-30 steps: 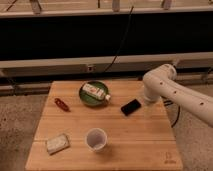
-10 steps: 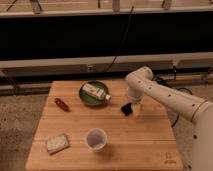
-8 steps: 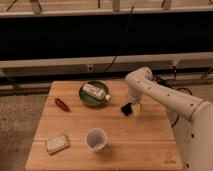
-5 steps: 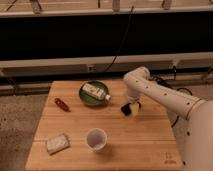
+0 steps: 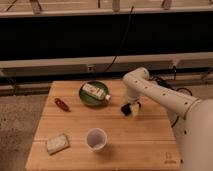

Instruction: Place the eraser in the ceramic cup

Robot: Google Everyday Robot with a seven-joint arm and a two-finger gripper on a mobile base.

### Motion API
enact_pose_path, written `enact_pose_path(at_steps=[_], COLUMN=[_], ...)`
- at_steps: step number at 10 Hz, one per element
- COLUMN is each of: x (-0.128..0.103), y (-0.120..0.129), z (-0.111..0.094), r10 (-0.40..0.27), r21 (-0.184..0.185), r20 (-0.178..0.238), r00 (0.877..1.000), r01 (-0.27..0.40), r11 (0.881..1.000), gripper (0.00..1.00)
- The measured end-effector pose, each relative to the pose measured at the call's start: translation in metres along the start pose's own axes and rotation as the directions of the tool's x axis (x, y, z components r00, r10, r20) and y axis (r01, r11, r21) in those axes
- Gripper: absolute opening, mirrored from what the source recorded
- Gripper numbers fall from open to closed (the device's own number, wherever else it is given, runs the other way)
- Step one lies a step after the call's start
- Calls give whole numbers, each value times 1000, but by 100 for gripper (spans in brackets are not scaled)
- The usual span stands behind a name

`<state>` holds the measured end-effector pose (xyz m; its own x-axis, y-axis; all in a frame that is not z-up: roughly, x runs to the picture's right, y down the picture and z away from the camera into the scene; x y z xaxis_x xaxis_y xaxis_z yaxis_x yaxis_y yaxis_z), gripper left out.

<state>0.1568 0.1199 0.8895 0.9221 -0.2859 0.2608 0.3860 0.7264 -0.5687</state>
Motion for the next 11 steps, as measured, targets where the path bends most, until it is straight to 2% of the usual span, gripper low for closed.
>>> enact_pose_path(at_steps=[11], x=[-1], y=[-1], z=[14], r10=[-25], r21=[-30], r20=[5], r00=[1000], r01=[25], r11=[999], gripper=[80])
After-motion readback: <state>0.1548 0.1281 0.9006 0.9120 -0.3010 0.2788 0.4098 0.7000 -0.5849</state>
